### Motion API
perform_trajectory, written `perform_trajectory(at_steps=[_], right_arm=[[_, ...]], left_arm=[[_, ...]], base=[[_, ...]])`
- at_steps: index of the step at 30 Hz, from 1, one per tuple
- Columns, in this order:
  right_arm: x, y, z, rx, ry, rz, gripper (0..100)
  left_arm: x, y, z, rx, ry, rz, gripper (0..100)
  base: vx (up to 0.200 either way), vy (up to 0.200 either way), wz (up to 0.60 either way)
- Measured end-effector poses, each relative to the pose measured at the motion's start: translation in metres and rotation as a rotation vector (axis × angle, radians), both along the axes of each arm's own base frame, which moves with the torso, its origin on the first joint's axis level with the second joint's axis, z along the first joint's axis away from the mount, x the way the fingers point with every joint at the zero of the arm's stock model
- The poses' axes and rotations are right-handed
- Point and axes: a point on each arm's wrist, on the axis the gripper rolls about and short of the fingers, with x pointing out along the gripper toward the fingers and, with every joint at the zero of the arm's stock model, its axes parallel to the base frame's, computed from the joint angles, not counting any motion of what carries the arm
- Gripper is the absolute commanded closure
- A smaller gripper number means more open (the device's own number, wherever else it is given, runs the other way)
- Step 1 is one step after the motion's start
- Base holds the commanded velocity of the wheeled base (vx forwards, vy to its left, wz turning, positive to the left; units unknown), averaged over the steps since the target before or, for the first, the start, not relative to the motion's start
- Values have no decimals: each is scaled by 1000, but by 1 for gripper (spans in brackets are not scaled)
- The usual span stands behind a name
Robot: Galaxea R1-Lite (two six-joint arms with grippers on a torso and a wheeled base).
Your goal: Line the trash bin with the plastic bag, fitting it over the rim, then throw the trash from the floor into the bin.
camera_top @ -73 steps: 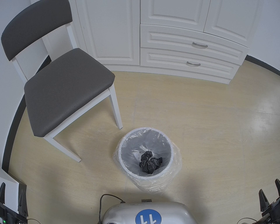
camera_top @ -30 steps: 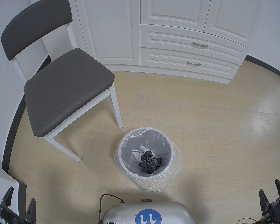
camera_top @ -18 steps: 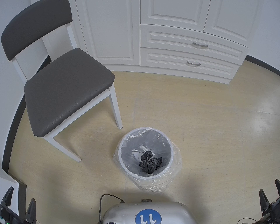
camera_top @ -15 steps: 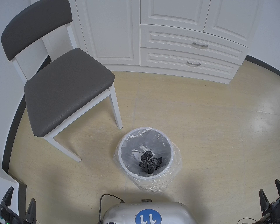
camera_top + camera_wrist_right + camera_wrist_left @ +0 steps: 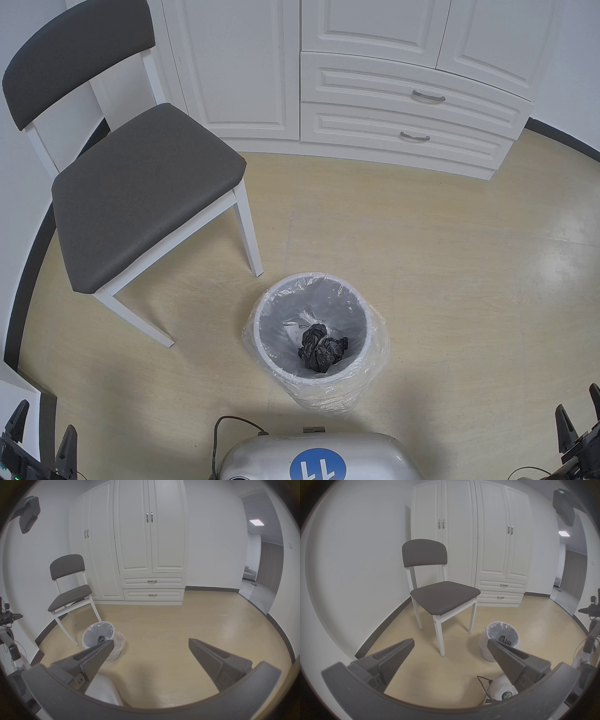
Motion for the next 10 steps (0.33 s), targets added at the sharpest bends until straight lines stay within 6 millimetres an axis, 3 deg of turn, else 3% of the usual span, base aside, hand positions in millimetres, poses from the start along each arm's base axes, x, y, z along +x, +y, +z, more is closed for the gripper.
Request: perform_trajectory(at_steps=[10], right_arm=[[0, 0, 0, 0, 0, 0, 0]], left_arm=[[0, 0, 0, 0, 0, 0, 0]], base=[[0, 0, 0]])
